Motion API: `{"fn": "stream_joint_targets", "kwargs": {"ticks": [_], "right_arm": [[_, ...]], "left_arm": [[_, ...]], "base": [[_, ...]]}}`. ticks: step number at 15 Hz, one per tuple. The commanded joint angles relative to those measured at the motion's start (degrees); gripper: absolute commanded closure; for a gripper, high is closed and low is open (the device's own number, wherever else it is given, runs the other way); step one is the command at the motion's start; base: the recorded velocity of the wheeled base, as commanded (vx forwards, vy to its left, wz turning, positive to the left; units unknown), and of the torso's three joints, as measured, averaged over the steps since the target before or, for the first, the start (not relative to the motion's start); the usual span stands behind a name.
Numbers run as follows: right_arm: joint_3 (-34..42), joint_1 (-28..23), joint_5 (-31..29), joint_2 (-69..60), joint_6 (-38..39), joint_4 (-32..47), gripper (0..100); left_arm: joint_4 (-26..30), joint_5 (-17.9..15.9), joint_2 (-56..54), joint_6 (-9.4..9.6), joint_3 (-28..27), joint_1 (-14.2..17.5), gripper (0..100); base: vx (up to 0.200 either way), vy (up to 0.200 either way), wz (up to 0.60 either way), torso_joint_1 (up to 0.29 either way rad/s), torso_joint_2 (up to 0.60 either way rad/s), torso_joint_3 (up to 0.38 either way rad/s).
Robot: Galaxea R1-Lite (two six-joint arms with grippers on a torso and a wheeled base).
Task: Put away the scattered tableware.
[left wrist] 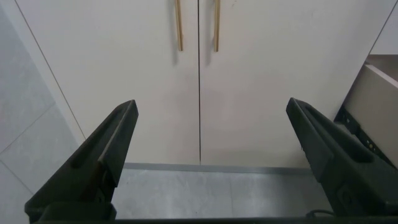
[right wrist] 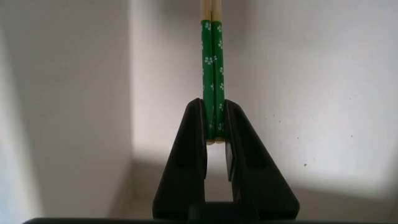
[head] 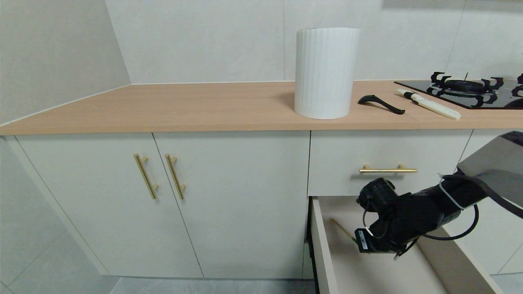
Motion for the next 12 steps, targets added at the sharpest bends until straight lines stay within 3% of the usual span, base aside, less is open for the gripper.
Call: {"fn": "stream_joint_targets", "kwargs": {"ticks": [1, 7, 12], "right_arm": [[-0.1, 0.4, -0.8, 4.2, 0.0, -0.1, 100], [-0.5, 3.3, -6.3, 8.7, 0.1, -0.2, 100], [-0.9, 3.3, -6.4, 9.0, 0.1, -0.2, 100]], "left_arm": [[0.0, 0.0, 0.0, -0.01, 0.0, 0.0, 0], [0.0, 0.0, 0.0, -0.01, 0.0, 0.0, 0], [0.0, 0.0, 0.0, -0.01, 0.0, 0.0, 0]], "base": [[0.000, 0.000, 0.00, 0.000, 0.00, 0.000], [0.000, 0.000, 0.00, 0.000, 0.00, 0.000], [0.000, 0.000, 0.00, 0.000, 0.00, 0.000]]}}
